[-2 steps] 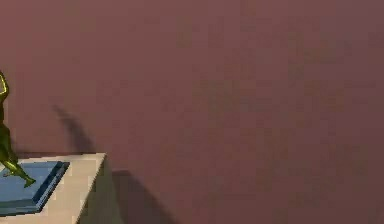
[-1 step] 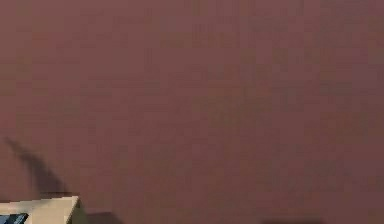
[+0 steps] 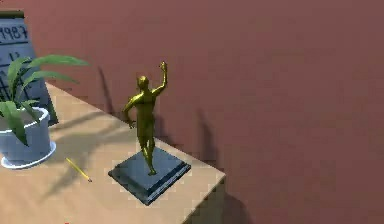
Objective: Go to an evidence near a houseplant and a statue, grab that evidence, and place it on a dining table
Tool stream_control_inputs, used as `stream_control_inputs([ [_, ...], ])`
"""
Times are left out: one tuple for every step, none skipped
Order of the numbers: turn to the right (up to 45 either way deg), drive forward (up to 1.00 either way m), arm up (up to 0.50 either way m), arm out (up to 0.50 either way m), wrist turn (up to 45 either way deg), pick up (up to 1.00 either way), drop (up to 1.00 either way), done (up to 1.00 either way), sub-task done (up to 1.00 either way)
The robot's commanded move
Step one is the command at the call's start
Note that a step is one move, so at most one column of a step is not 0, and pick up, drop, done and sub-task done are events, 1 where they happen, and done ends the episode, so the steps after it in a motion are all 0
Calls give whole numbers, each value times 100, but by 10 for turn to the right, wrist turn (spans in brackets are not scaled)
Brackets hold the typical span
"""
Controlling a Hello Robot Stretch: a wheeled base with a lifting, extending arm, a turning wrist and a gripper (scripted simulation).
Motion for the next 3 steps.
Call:
stream_control_inputs([
  [-450, 0, 0, 0, 0, 0, 0, 0, 0],
  [-450, 0, 0, 0, 0, 0, 0, 0, 0],
  [-360, 0, 0, 0, 0, 0, 0, 0, 0],
])
